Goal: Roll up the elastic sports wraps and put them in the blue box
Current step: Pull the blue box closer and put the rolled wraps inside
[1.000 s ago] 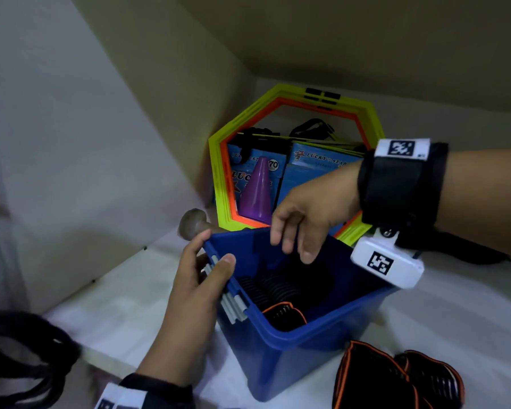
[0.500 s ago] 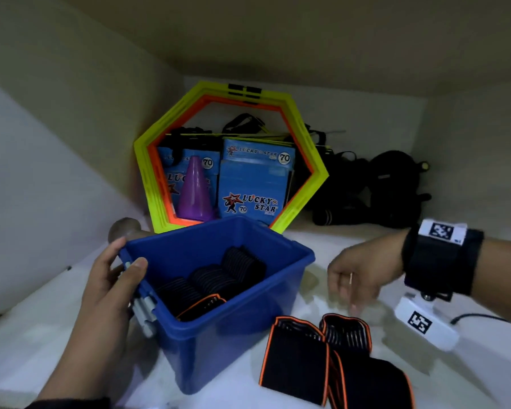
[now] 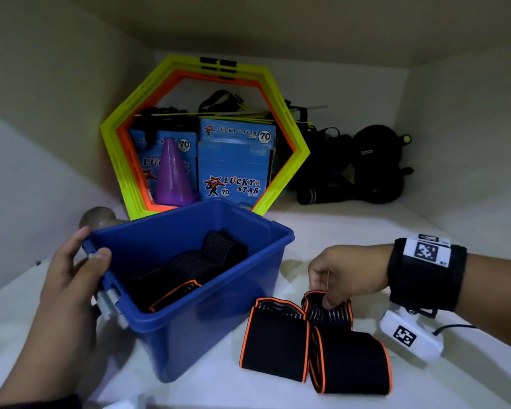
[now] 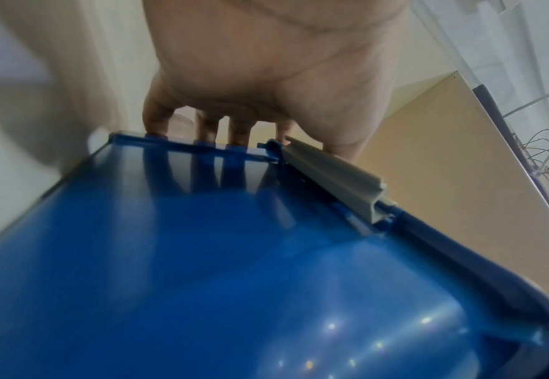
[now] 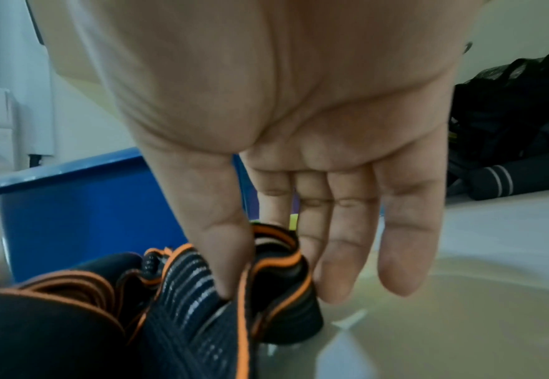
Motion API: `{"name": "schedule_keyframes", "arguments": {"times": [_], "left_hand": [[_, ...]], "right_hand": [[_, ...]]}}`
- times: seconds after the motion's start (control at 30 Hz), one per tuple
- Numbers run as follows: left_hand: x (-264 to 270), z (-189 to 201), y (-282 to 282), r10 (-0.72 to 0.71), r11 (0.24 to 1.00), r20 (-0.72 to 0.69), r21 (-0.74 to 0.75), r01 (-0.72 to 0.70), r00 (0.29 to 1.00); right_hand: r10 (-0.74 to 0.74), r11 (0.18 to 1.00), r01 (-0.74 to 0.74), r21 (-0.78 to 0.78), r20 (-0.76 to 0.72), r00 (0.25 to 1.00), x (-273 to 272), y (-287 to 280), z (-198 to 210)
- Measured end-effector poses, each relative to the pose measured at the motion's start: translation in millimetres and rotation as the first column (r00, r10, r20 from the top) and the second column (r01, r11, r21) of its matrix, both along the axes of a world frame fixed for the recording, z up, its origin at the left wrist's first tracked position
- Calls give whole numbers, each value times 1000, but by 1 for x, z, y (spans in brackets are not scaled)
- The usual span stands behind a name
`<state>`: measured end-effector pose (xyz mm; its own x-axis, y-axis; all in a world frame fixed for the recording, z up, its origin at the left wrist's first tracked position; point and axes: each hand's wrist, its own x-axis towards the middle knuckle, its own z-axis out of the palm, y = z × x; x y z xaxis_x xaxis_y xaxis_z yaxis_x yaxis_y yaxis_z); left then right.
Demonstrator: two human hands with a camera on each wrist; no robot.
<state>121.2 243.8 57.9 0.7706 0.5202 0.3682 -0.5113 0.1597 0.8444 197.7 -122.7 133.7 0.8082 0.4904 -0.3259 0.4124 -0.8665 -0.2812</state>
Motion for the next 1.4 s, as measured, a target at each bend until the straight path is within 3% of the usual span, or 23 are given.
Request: {"name": "schedule_keyframes", "arguments": {"times": [0.1,0.27,0.4,0.57,0.77,0.9,1.13,1.3,1.4], "left_hand": [[0,0,-4,16,1000,23,-6,-16,1000],[-5,9,-23,37,991,73,125,-46,997],[4,3,-14,52,989,50,138,-59,997],[8,-1,-7,67,986,24,149,-69,997],[4,-2,-7,70,995,21,71,-71,997],[1,0,-1,-2,999,-21,-32,1,1000],[-6,7,0,-37,999,-70,-17,36,997],[-9,10,-4,-59,998,-50,3,59,997],[-11,13,-7,-72,997,-49,-22,71,996]], "right_hand": [[-1,998,2,62,-9,1000,-13,-7,9],[20,998,-10,58,-165,986,-43,-11,9],[84,995,-88,-54,-68,994,-61,-4,5],[61,993,-60,-97,12,998,-58,-2,0],[28,991,-27,-128,1,1000,-56,-4,4],[25,980,-22,-196,14,1000,-57,2,3],[-4,979,7,-203,17,1000,-58,8,10],[-21,985,48,-168,162,987,-50,8,45],[-41,999,47,-19,249,968,-47,12,93]]}}
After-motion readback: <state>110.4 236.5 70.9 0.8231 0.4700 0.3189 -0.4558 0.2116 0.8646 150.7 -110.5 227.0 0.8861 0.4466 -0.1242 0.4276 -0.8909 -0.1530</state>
